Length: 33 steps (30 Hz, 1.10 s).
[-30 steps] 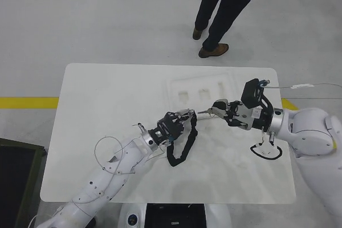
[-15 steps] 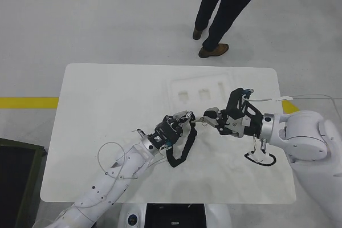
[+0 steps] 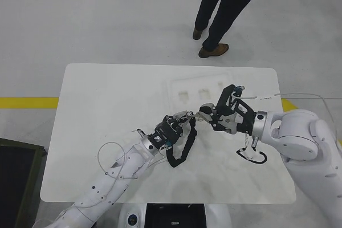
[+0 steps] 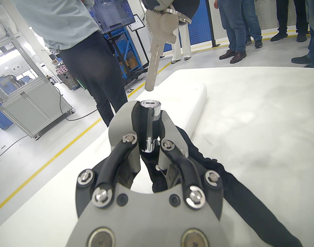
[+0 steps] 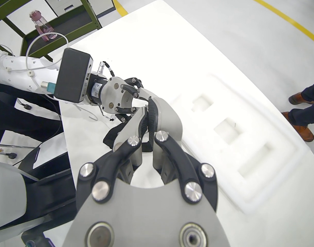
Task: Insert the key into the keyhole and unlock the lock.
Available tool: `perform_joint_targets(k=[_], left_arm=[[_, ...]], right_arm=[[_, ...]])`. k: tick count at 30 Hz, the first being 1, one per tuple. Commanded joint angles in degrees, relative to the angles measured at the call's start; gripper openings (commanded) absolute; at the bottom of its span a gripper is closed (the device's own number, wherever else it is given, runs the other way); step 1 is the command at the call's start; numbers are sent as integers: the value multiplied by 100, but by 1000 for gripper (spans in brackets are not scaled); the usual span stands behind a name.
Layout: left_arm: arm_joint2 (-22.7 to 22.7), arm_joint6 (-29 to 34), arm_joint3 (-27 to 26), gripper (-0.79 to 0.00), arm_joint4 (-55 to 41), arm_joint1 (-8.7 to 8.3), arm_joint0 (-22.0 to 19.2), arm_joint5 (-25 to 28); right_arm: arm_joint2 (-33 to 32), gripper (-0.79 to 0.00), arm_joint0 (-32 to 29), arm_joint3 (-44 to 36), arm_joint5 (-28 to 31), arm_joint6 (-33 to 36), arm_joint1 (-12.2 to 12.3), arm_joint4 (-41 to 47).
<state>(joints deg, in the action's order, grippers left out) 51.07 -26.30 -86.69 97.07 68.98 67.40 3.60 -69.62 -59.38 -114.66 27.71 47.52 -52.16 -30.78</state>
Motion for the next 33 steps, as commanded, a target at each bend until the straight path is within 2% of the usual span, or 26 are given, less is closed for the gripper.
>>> perform_joint_targets(k=[1,33], left_arm=[[0,0,0,-785,0,0,0,0],[0,0,0,-785,0,0,0,0]], right_arm=[[40,-785,36,8,-59,39,-6,-13],[402,-785,413,142,-199,496,-53,-272]])
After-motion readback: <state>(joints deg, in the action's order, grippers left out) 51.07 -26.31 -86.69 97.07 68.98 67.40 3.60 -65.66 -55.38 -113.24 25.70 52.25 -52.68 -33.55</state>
